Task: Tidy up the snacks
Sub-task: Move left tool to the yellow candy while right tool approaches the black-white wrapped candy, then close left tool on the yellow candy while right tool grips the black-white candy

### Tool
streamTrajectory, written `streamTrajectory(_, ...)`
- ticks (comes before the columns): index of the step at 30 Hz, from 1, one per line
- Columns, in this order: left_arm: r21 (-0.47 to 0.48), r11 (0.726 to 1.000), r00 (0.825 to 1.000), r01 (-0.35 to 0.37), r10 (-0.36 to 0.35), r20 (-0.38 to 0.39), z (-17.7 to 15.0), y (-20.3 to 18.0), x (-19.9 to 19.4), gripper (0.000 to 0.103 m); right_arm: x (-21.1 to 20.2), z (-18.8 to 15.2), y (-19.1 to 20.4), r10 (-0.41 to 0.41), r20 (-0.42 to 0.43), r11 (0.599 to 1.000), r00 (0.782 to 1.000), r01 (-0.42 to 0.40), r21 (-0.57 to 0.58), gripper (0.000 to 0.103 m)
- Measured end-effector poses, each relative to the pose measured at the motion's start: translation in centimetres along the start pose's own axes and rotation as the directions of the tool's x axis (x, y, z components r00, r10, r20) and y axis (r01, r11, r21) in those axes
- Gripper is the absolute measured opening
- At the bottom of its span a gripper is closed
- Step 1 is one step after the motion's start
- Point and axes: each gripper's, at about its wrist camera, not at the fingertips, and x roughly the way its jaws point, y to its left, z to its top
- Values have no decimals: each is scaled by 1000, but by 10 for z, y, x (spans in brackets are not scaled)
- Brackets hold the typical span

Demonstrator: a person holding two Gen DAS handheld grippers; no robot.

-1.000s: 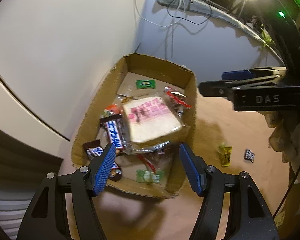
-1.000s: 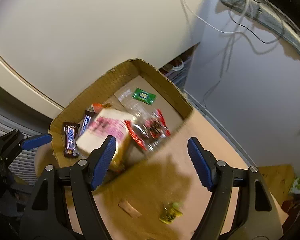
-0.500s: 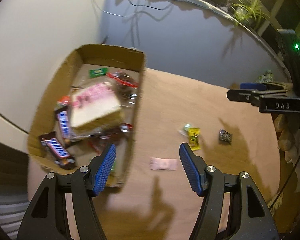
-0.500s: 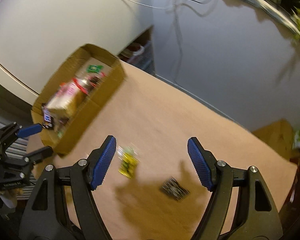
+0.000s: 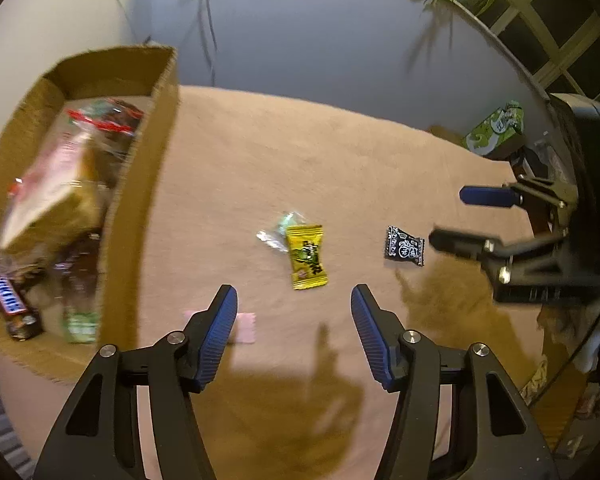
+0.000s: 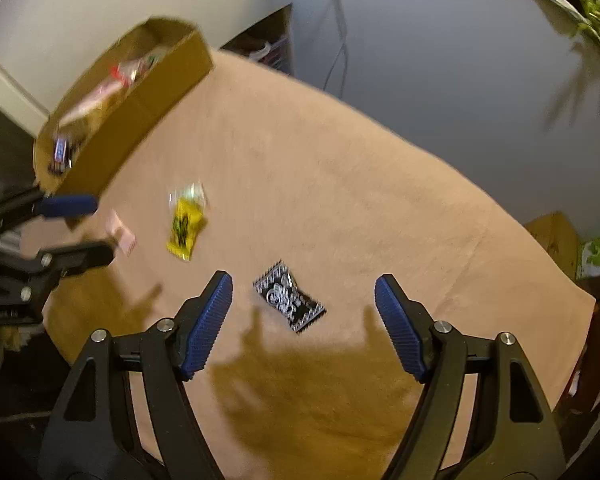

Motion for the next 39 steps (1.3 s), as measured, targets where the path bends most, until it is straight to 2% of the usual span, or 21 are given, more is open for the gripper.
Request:
streamTrajectory(3,-8,1000,999,12,-12,-30,3,-5,13,48,10,-5,4,0,-25,999,1000,-1,-34,70)
streamTrajectory(6,-11,1000,999,4,-4,-49,7,-10,24,47,18,-8,3,4,-41,999,999,-6,-46,69)
streamTrajectory(10,-22,1000,997,-2,1,-75,12,-13,36,43,27,-10,1,13,-63,998,998,-17,-54,54)
streamTrajectory(16,-2,1000,995,-27,27,-99,17,-20,49,40,35,-8,0,14,-72,998,997,-19,-68,54)
streamTrajectory(23,36,998,993,-56,59,-98,19,-25,55,33,45,-2,5,14,-89,996,996,-22,-85,53)
streamTrajectory(28,52,996,993,-69,73,-88,19,-23,55,21,50,-4,8,12,-115,995,993,-22,-94,41)
streamTrajectory(35,60,996,994,-68,73,-78,17,-16,51,17,52,-9,11,22,-128,995,991,-34,-96,30)
streamTrajectory(36,60,996,994,-69,73,-76,17,-16,51,17,52,-10,11,23,-129,995,991,-35,-93,26)
streamTrajectory(39,77,994,994,-74,79,-71,17,-20,53,17,51,-15,15,27,-131,995,991,-40,-96,25)
